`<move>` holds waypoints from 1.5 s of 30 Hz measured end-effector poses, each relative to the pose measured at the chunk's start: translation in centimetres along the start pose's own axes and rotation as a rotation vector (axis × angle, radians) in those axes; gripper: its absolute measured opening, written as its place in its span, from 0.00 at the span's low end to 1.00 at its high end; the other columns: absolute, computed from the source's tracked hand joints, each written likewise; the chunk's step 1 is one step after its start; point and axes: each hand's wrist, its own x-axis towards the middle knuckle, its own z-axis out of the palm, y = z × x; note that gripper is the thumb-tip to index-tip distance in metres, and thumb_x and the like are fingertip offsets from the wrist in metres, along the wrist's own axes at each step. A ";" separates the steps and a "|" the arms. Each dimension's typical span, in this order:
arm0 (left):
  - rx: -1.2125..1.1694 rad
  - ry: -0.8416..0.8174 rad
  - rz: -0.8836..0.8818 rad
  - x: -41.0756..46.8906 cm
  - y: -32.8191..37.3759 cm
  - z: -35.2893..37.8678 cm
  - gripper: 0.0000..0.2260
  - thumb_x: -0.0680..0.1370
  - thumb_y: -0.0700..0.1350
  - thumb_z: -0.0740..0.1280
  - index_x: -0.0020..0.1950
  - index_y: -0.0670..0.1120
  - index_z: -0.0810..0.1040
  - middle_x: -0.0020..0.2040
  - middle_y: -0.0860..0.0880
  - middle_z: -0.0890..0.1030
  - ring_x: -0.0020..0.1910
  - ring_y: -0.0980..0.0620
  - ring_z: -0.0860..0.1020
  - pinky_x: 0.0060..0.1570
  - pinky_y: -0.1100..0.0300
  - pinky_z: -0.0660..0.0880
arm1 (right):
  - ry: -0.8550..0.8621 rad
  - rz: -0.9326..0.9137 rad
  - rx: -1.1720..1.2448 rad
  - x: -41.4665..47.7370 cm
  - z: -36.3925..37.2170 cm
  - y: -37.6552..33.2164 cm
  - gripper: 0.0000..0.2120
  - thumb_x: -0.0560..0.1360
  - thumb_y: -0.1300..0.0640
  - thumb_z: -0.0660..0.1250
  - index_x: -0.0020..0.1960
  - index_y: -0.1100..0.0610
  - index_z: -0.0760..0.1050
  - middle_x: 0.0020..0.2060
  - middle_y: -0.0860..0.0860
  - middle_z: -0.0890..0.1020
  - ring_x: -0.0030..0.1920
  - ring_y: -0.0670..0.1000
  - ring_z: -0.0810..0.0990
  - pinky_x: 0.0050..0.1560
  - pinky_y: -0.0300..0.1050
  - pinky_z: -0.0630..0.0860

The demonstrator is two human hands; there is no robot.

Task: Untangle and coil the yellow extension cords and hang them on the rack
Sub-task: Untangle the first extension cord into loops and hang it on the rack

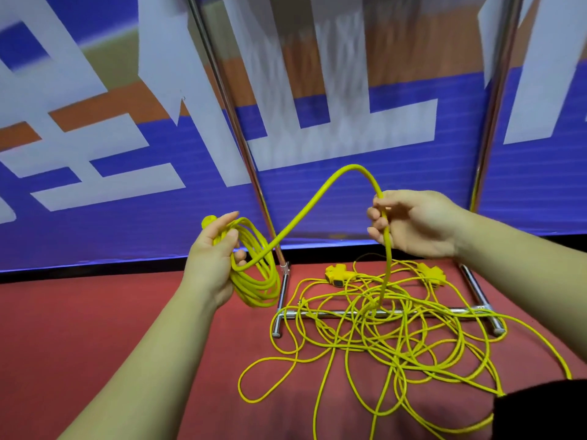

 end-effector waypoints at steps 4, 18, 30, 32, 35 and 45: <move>0.003 0.081 -0.012 0.7 -1.1 -0.1 0.15 0.84 0.36 0.60 0.67 0.50 0.78 0.40 0.47 0.71 0.24 0.57 0.70 0.24 0.66 0.70 | -0.002 0.016 -0.176 -1.1 -1.1 -0.1 0.07 0.72 0.55 0.67 0.48 0.56 0.78 0.33 0.51 0.78 0.30 0.46 0.77 0.38 0.44 0.82; 0.009 -0.073 -0.034 0.4 -0.5 0.4 0.16 0.82 0.35 0.62 0.65 0.52 0.78 0.41 0.49 0.79 0.26 0.57 0.70 0.25 0.64 0.70 | 0.052 0.106 -1.504 0.5 -2.0 1.3 0.05 0.72 0.54 0.75 0.42 0.56 0.86 0.21 0.47 0.76 0.22 0.44 0.71 0.28 0.35 0.69; 0.041 -0.263 -0.039 -0.4 0.1 0.7 0.12 0.85 0.40 0.59 0.62 0.48 0.80 0.37 0.50 0.72 0.23 0.58 0.61 0.22 0.65 0.62 | 0.031 0.177 -0.361 1.5 -0.7 1.1 0.18 0.82 0.54 0.58 0.58 0.64 0.81 0.31 0.51 0.71 0.29 0.48 0.66 0.44 0.45 0.74; 0.098 -0.224 -0.020 -0.3 -0.5 0.4 0.12 0.85 0.39 0.59 0.62 0.49 0.80 0.38 0.49 0.72 0.23 0.57 0.61 0.22 0.65 0.63 | -0.028 0.203 -0.328 1.4 -1.1 1.0 0.17 0.82 0.54 0.58 0.60 0.64 0.80 0.33 0.51 0.71 0.31 0.48 0.68 0.49 0.46 0.75; 0.129 -0.191 -0.012 -0.1 -1.1 0.0 0.13 0.84 0.39 0.59 0.60 0.50 0.80 0.38 0.49 0.72 0.24 0.56 0.62 0.23 0.64 0.63 | -0.037 0.236 -0.452 1.4 -1.9 1.1 0.13 0.81 0.57 0.62 0.56 0.62 0.82 0.32 0.50 0.74 0.31 0.47 0.71 0.45 0.43 0.75; 0.097 -0.183 -0.037 -0.4 -0.4 0.7 0.13 0.83 0.38 0.62 0.59 0.53 0.80 0.37 0.51 0.79 0.27 0.55 0.73 0.27 0.62 0.74 | 0.195 0.301 -1.490 1.7 -1.9 1.8 0.03 0.73 0.58 0.72 0.44 0.57 0.83 0.28 0.46 0.81 0.29 0.44 0.77 0.31 0.36 0.73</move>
